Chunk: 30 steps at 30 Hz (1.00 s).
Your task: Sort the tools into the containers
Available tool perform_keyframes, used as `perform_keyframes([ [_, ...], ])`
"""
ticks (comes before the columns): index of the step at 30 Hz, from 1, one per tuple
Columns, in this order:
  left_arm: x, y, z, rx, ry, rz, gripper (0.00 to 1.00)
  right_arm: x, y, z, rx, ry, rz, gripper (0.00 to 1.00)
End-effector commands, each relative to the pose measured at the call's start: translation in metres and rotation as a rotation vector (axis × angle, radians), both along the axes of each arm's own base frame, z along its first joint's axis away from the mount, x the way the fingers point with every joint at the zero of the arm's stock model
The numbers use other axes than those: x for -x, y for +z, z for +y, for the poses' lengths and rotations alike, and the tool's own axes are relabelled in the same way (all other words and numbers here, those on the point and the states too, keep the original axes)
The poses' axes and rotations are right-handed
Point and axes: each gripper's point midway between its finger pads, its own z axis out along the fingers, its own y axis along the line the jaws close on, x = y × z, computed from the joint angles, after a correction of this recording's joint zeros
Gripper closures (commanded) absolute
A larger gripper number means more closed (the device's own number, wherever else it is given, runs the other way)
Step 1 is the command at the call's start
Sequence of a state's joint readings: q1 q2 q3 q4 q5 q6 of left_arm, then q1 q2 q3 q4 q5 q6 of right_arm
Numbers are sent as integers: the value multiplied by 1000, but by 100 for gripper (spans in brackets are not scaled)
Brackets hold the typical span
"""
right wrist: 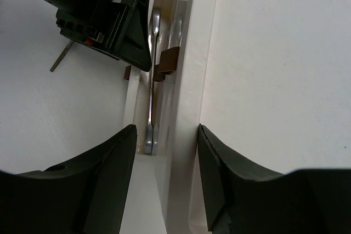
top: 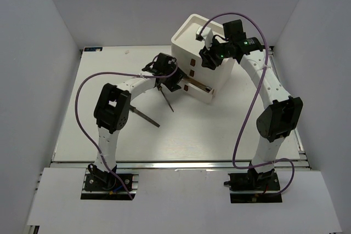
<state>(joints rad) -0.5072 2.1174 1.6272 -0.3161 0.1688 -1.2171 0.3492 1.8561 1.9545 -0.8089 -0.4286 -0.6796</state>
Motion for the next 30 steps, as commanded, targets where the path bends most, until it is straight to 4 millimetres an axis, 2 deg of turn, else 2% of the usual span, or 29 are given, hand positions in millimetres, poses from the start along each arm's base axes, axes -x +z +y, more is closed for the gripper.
perform_keyframes([
  [1,12,5,0,-8,-3,32,28,18,-26,2,26,-7,134,46],
  [4,10,0,0,-15,7,51,28,17,-28,3,23,-12,141,46],
  [5,10,-13,0,-32,11,82,28,17,-28,3,19,-12,142,46],
  [6,3,-7,-3,-23,22,74,28,17,-28,3,19,-13,143,46],
  [8,-1,-18,-5,-29,35,101,28,17,-28,4,17,-15,145,46],
  [11,-9,-14,-10,-29,57,88,28,17,-29,2,23,-21,147,46],
  [12,-10,-21,-10,-41,63,100,28,17,-29,2,24,-20,141,46],
  [15,-10,-25,-7,-71,72,126,30,16,-31,1,26,-26,140,46],
  [17,-2,-30,-2,-88,70,149,38,14,-32,-1,32,-47,141,46],
  [18,0,-21,-1,-79,72,135,51,12,-33,-2,36,-57,140,47],
  [19,10,-31,6,-95,73,158,56,9,-34,-3,38,-66,136,47],
  [21,17,-27,11,-98,77,151,61,5,-35,-6,46,-97,134,48],
  [22,20,-15,14,-94,80,135,61,3,-37,-6,50,-105,138,48],
  [23,26,-20,21,-117,84,143,62,2,-39,-7,53,-118,142,49],
  [24,28,-9,24,-112,84,126,62,1,-39,-8,54,-125,141,50],
  [25,33,-12,29,-128,84,133,63,-1,-40,-9,58,-133,144,51],
  [28,40,-3,35,-123,84,122,64,-2,-42,-11,56,-146,153,52],
  [30,45,-9,39,-126,78,133,62,-2,-42,-12,56,-146,156,52],
])
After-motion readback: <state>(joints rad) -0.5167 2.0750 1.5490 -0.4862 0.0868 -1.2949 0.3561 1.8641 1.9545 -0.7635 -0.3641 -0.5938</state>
